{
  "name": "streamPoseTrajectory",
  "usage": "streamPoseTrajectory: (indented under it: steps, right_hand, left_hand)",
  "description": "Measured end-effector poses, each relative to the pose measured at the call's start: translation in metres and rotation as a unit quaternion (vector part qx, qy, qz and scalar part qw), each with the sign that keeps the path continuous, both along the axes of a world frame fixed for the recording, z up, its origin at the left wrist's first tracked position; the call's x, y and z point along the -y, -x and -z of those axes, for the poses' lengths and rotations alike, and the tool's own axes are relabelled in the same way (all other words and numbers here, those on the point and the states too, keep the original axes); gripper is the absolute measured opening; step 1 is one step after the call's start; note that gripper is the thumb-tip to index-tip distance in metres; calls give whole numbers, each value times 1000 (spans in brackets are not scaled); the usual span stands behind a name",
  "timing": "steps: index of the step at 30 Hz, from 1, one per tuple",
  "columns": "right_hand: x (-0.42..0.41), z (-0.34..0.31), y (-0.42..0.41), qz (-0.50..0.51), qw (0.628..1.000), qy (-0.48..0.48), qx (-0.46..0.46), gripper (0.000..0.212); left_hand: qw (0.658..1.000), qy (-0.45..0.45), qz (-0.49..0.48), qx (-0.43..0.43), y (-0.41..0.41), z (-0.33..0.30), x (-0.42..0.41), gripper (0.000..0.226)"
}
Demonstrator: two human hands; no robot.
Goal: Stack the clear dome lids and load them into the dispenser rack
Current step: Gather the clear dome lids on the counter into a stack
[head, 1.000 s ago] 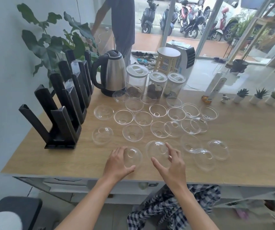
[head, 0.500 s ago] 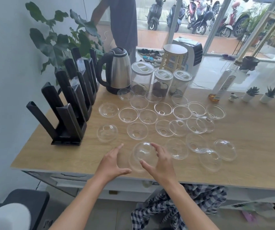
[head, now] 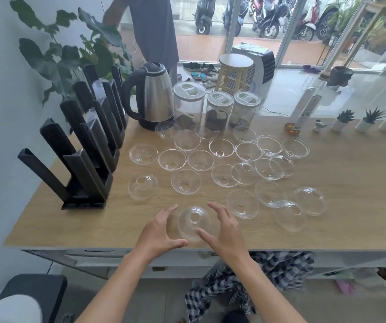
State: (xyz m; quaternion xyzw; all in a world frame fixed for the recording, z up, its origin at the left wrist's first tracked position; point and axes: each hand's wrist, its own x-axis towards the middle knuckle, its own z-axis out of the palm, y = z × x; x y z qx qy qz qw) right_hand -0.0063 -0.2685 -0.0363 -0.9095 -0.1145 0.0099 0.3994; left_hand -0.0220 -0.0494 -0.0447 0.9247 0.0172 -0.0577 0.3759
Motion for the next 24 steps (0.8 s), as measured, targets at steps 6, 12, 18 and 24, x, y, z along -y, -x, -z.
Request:
streamPoseTrajectory:
  steps: [6, 12, 18, 24]
  right_hand:
    - [58, 9, -14, 109, 976, 135, 132, 46]
    - [79, 19, -25, 112, 969, 185, 117, 26]
    - [80, 7, -25, 125, 971, 132, 152, 9]
    - [69, -31, -16, 174, 975, -20, 136, 10]
  left_hand:
    - [999, 10, -7, 51, -12, 9, 39, 102]
    - [998, 10, 3, 54, -35, 12, 72, 98]
    - [998, 15, 19, 59, -41, 14, 80, 106]
    - [990, 35, 5, 136, -28, -1, 67, 105]
